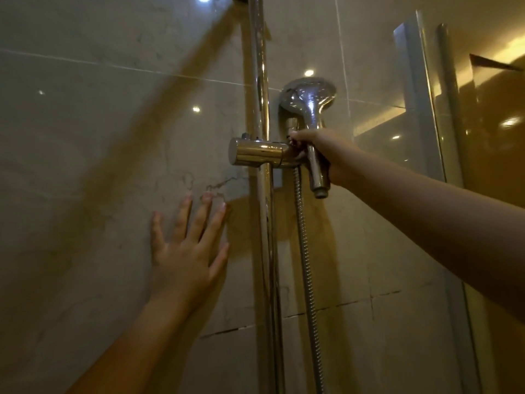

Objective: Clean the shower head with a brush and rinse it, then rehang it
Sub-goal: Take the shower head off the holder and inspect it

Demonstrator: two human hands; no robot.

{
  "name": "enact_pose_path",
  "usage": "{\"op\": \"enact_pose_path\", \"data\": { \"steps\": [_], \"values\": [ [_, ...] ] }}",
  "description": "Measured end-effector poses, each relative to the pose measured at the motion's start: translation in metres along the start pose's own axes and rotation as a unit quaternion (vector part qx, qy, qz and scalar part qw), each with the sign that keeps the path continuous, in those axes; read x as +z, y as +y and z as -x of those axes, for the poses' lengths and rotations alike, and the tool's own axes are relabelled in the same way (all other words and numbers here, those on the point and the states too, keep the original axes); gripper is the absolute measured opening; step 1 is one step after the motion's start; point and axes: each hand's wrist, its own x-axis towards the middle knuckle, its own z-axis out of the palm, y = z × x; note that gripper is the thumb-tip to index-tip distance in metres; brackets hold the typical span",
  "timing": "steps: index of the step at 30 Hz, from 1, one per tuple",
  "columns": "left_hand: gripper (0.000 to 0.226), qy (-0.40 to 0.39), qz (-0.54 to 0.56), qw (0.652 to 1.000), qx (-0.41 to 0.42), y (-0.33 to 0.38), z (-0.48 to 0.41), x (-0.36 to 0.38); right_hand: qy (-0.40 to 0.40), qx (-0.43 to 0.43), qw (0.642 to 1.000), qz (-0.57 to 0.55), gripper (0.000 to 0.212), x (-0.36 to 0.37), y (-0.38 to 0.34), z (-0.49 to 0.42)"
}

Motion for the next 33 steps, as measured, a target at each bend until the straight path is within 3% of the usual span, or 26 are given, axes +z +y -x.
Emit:
{"op": "enact_pose_path", "data": {
  "steps": [4, 13, 18, 27, 31, 33],
  "values": [
    [0.064, -0.003, 0.003, 1.000, 0.000, 0.001, 0.000, -0.002, 0.014, -0.028, 0.997, 0.068, 0.031, -0.001, 0.002, 0.003],
    [0.063, 0.008, 0.018, 1.000, -0.004, 0.000, 0.001, -0.001, 0.023, -0.026, 0.999, 0.001, 0.013, -0.002, 0.013, 0.012],
    [0.064, 0.014, 0.014, 1.000, -0.001, 0.001, 0.001, -0.002, 0.011, 0.002, 1.000, -0.025, 0.032, -0.007, 0.013, 0.020],
    [0.063, -0.019, 0.051, 0.998, -0.012, 0.003, 0.000, -0.007, 0.030, -0.031, 0.999, -0.007, 0.019, -0.022, 0.028, 0.073],
    [0.055, -0.036, 0.177, 0.979, -0.089, 0.028, -0.002, -0.035, -0.003, -0.043, 0.999, 0.003, 0.027, -0.028, 0.042, 0.111],
    [0.043, -0.018, 0.354, 0.924, -0.143, 0.055, 0.007, -0.062, -0.013, -0.024, 1.000, 0.003, 0.030, -0.029, 0.046, 0.128]
  ]
}}
